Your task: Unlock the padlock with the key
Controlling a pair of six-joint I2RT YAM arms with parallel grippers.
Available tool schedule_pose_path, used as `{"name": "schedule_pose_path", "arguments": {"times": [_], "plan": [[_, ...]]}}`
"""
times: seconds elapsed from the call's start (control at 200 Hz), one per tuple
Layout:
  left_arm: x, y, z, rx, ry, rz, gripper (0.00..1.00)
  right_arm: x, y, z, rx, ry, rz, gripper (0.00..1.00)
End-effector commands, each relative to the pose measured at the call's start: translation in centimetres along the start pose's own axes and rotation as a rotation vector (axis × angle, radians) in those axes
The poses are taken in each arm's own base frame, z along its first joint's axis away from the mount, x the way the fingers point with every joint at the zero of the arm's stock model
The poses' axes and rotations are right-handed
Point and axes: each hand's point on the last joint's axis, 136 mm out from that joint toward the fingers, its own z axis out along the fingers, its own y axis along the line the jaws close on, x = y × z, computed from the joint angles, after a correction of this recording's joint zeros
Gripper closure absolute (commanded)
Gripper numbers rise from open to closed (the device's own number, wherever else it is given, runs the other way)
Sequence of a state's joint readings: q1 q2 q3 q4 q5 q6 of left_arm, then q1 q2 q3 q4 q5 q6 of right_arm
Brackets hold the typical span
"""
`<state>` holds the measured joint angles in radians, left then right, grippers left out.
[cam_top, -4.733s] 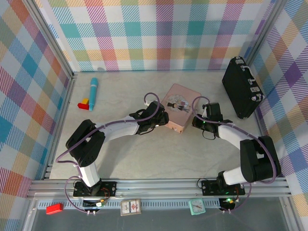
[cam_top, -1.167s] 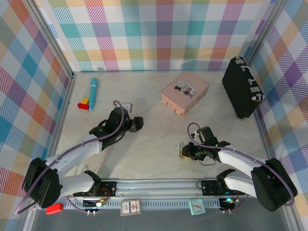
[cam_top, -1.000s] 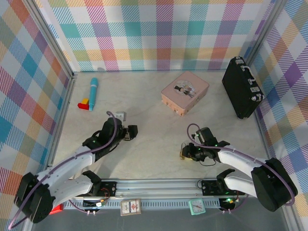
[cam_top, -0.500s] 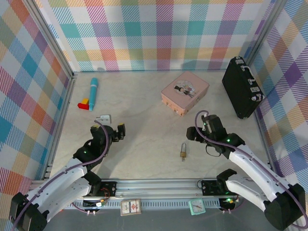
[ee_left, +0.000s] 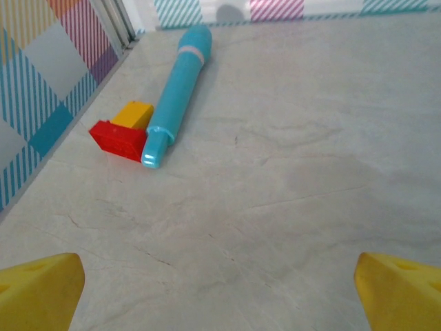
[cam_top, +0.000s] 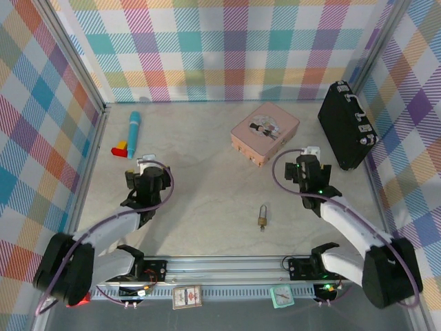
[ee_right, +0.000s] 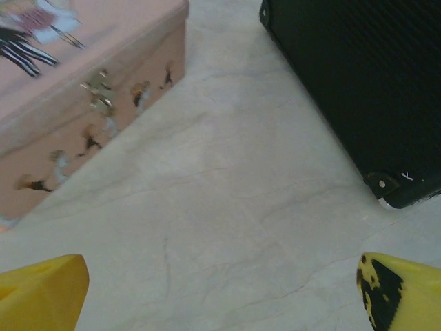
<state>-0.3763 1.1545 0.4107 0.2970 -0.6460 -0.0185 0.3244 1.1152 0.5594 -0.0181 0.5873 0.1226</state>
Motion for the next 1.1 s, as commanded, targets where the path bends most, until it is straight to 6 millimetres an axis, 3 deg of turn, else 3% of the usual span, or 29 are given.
{"name": "schedule_pose_path", "arguments": {"times": [0.0, 0.1, 0.245, 0.43, 0.55, 0.64, 0.715, 0.905, 1.095], "plan": [[-2.4, -0.7, 1.6, 0.003, -0.091, -0.009, 0.0, -1.8, 0.8, 2.0, 0.001, -0.051, -0.052, 0.01], [-0.8, -1.4, 2.9, 0.052, -0.102, -0.008, 0.0, -1.3, 1.7, 3.9, -0.022, -0.054, -0.063, 0.01], [-0.8, -2.4, 3.5, 0.092, -0.089, 0.068, 0.0, -0.7, 1.7, 5.9, -0.088, -0.034, -0.066, 0.01], [-1.2, -2.9, 4.2, 0.091, -0.135, 0.116, 0.0, -1.0, 1.2, 7.3, -0.154, -0.099, 0.003, 0.01], [-0.7, -5.1, 4.7, 0.209, -0.122, 0.121, 0.0, -1.4, 1.2, 7.3, -0.185, -0.137, 0.015, 0.01], [-0.7, -3.0, 5.3, 0.151, -0.13, 0.031, 0.0, -1.4, 1.4, 7.2, -0.216, -0.209, 0.035, 0.01], [-0.2, -1.5, 5.7, 0.153, -0.138, -0.057, 0.0, -1.3, 1.6, 7.9, -0.25, -0.171, 0.047, 0.01], [1.0, -1.5, 7.8, 0.224, -0.048, -0.115, 0.0, -1.1, 1.4, 7.7, -0.296, -0.187, 0.072, 0.01], [1.0, -1.3, 7.9, 0.228, -0.053, -0.127, 0.0, -0.2, 1.0, 7.9, -0.314, -0.209, 0.104, 0.01]]}}
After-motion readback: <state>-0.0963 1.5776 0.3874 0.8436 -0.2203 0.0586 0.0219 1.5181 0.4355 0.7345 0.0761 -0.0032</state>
